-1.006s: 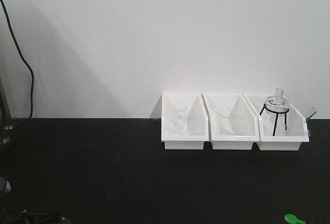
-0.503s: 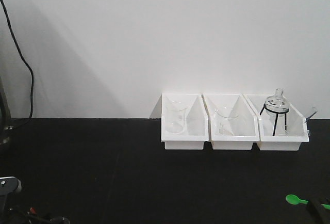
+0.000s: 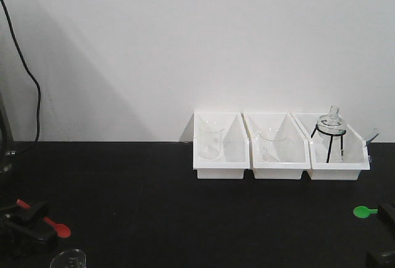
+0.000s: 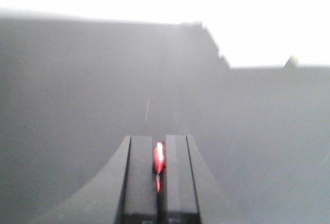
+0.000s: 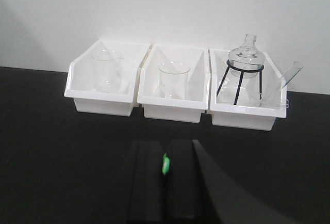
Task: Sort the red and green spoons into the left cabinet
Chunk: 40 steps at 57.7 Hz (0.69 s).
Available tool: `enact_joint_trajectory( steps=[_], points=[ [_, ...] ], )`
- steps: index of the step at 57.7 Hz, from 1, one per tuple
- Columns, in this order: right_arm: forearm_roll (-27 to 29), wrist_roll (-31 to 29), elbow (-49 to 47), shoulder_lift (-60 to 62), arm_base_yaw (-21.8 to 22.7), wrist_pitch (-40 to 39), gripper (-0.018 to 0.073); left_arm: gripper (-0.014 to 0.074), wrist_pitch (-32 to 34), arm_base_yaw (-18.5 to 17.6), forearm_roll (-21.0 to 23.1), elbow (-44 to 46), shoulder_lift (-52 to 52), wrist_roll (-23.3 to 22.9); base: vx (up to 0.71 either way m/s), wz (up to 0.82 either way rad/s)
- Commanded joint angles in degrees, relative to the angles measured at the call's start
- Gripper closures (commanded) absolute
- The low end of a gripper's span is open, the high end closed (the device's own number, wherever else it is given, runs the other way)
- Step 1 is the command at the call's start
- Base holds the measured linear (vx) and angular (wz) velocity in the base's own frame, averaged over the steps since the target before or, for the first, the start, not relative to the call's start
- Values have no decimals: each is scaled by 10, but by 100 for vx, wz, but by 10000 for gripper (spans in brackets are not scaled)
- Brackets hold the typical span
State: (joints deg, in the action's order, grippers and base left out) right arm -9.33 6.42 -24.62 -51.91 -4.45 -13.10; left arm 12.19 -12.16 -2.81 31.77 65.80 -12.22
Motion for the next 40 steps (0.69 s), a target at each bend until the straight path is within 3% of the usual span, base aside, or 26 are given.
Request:
enact_joint_trajectory(
  steps=[1,24,40],
  points=[
    [-2,3,-20,19,0,-29,562,603,19,-3,-4,17,-50,0,0,0],
    [-1,9,-20,70,0,-20,562,603,18,-3,-4,17,-164,0,0,0],
    [-1,9,-20,71,0,-30,562,603,16,-3,-4,17,-178,0,0,0]
  ],
)
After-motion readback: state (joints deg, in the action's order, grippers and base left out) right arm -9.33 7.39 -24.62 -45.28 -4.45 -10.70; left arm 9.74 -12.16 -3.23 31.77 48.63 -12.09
